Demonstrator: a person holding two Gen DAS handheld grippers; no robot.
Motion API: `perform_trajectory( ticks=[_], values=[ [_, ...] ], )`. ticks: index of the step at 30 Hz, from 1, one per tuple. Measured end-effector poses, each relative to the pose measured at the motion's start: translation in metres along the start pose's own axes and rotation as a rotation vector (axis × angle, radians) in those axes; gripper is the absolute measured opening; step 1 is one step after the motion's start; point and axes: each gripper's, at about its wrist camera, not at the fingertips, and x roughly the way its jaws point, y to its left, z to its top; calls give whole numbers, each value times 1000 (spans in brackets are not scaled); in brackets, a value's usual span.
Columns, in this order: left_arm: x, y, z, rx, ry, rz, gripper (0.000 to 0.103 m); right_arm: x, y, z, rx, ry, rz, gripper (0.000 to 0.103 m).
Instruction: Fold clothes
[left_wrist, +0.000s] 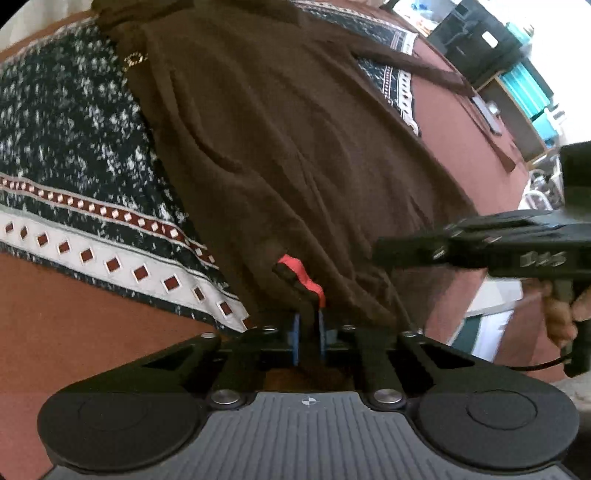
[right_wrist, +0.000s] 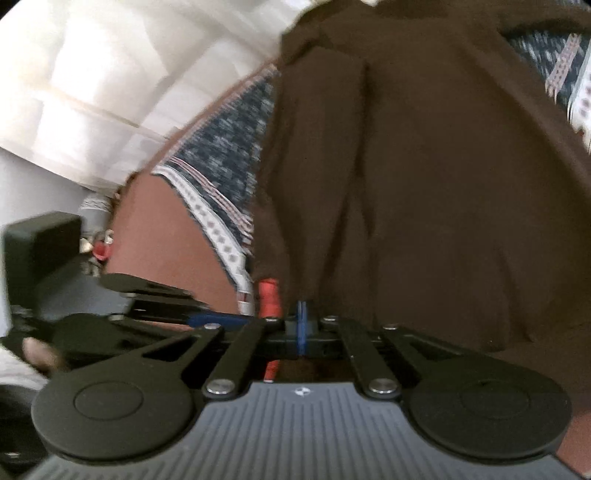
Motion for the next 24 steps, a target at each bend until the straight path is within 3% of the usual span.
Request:
perform_trajectory(
  ticks=[4, 7, 12, 16, 19, 21, 24],
  values=[
    [-6, -3, -1, 20, 17, -29, 2, -31, 7, 7, -10, -72, -10, 0],
    [-1, 2, 0, -10, 26, -31, 3, -33, -4, 8, -2, -62, -36, 0],
    [-4, 17, 0, -83, 30, -53, 4, 1, -10, -4, -24, 27, -61, 5],
    [-6, 25, -5, -111, 32, -49, 4, 17, -10, -9, 15, 42, -33, 5],
    [-7, 27, -5, -121, 27, -58, 4, 21, -7, -8, 21, 48, -20, 11],
    [-8, 29, -5, -127, 22, -67, 4, 22, -4, -8, 14, 51, -17, 21],
    [-6, 30, -4, -135, 22, -73, 4, 22, -3, -8, 14, 46, -7, 23]
  ],
)
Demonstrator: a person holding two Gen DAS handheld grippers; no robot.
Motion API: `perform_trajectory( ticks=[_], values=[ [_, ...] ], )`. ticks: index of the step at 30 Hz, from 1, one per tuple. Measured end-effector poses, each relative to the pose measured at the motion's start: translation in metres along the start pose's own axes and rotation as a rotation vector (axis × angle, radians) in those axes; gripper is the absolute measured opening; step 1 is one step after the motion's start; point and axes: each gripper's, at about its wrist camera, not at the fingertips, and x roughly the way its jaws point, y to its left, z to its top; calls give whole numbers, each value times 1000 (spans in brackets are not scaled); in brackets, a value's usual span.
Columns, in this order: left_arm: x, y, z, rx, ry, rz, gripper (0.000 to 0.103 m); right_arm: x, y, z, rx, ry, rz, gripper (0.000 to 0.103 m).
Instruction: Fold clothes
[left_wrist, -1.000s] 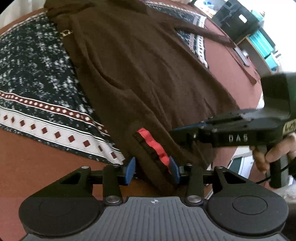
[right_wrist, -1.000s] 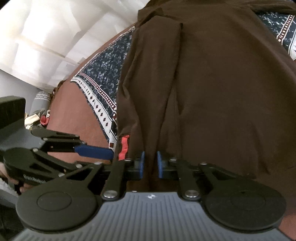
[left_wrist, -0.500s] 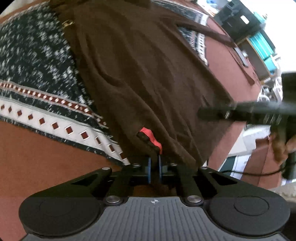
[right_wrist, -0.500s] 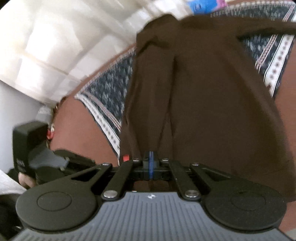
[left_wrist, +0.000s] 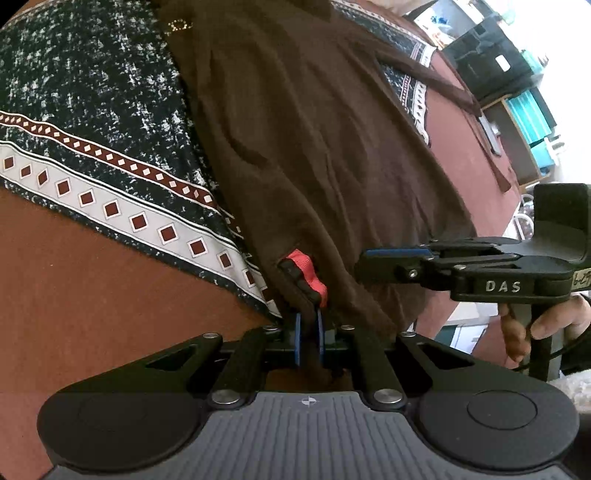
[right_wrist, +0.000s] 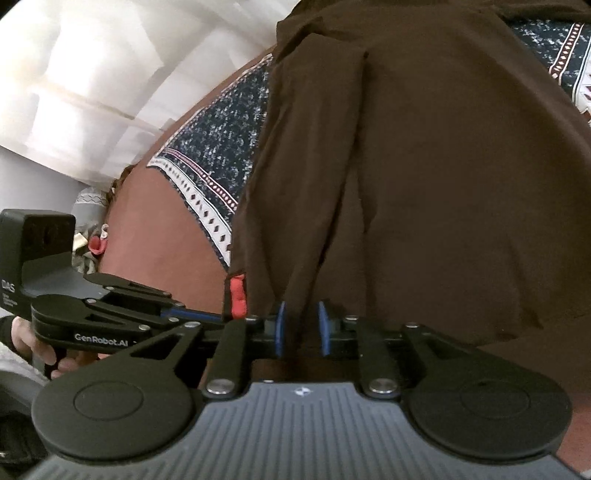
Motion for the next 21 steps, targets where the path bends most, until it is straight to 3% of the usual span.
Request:
perform_trajectory(
  ticks=[5, 6, 7, 12, 15, 21],
  values=[
    [-3, 1, -1, 6, -5, -6, 4, 14, 2, 0, -8, 37, 14, 20],
    [-5, 2, -1, 4, -7, -9, 4, 16, 3, 1, -9, 43, 20, 4],
    [-7, 2, -1, 2, -10, -12, 4, 15, 3, 3, 3, 49, 25, 2],
    [-7, -2, 0, 17, -4, -56, 4, -19, 13, 13, -38, 7, 24, 2],
    [4, -5, -2, 22, 32, -68, 4, -22, 6, 11, -46, 40, -16, 2],
    [17, 6, -16, -1, 123, -3, 11, -14, -17, 1, 22, 42, -80, 2]
  ],
)
